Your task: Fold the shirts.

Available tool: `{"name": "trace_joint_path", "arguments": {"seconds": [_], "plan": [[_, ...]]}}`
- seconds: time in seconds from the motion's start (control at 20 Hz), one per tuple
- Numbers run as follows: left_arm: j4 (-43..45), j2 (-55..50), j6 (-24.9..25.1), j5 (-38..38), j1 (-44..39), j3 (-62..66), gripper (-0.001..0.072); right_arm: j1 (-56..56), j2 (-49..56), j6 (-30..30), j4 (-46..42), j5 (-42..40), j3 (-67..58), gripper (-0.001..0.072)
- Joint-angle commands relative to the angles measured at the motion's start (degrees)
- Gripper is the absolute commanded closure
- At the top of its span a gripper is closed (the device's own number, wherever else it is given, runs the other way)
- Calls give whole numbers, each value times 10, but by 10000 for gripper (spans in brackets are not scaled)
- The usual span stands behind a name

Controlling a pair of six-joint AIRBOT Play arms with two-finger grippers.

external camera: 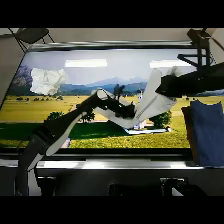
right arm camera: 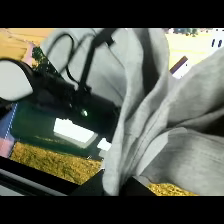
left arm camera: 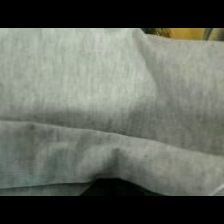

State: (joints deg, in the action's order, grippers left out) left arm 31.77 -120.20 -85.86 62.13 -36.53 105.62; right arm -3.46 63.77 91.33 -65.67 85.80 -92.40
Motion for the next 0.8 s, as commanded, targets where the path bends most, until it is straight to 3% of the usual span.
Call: {"name": "trace_joint_path", "arguments": {"seconds": [0.0,0.1,0.25,0.4,0.55,0.7,0.75], "plan": [[-43,-13,21,8,-40,0,683,-8,-20,15,-8,-34,0,648],[7,16,16,0,-8,0,683,-8,0,8,6,-39,0,648],[183,95,-36,18,84,0,683,-17,55,-7,58,-51,0,648],[308,182,-61,59,206,0,682,-91,128,-26,56,-121,0,648],[319,266,-61,90,324,0,682,-164,218,-11,56,-222,0,647],[319,339,-56,92,392,0,682,-198,305,54,70,-298,0,645],[319,359,-54,92,404,0,681,-202,331,85,75,-311,0,604]]}}
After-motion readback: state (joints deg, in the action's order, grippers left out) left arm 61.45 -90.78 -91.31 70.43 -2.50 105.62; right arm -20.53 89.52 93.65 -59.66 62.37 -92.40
